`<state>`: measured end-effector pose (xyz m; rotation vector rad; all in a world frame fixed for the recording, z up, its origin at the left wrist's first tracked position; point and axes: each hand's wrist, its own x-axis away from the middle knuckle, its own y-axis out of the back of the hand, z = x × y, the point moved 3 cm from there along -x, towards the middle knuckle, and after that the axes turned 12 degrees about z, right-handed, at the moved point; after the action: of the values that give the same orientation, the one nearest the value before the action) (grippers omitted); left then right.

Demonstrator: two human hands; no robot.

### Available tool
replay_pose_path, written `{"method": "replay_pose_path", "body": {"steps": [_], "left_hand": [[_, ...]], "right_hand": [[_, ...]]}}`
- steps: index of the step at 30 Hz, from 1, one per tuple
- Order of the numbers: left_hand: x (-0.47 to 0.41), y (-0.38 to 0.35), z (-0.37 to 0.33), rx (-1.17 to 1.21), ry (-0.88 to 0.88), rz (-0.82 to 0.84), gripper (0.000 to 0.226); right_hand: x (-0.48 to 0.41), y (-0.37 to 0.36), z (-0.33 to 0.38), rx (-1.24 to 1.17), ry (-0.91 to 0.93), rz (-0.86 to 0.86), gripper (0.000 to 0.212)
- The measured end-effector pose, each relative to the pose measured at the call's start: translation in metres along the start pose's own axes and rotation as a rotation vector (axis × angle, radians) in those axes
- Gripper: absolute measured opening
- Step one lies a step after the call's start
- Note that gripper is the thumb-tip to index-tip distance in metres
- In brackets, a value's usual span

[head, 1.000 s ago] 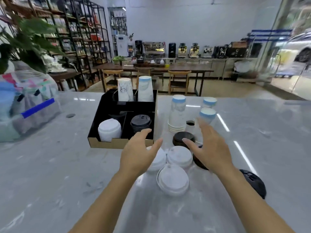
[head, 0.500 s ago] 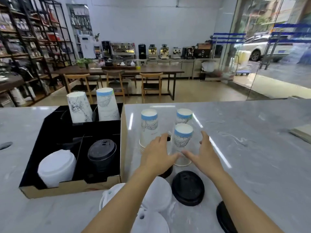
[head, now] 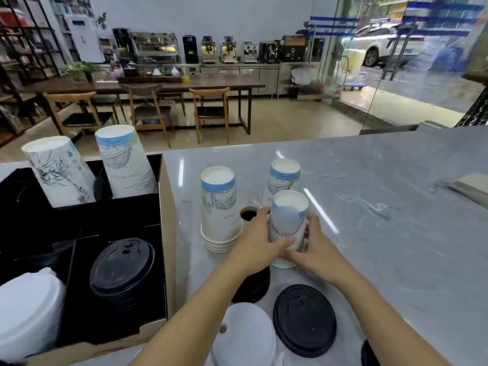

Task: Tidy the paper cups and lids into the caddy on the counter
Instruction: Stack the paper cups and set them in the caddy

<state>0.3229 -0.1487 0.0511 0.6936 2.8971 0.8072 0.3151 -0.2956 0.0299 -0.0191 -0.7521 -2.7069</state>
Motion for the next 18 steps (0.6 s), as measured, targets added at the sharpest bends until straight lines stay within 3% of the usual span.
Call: {"method": "replay_pose_path", "body": {"steps": [5,11,16,18], "left_hand": [[0.005,-0.003,-0.014,-0.006,-0.112,-0.075,0.067],[0.015,0.017,-0.078,0.006,-0.274,-0.234,0.07],[-0.003,0.042,-0.123,-0.006,-0.352,-0.33,0.062],[-0.015,0.05,-0.122,0.024,-0.305,-0.345,0.064]], "right_hand": [[0.013,0.006,0.016,-0.013,0.049,-0.084,0.086],[0.036,0.046,0.071,0.047,0.251,-0.255,0.076],[0.011,0.091,0.117,0.147,0.336,-0.269,0.069],[-0.005,0.101,0.123,0.147,0.415,-0.223,0.072]]}}
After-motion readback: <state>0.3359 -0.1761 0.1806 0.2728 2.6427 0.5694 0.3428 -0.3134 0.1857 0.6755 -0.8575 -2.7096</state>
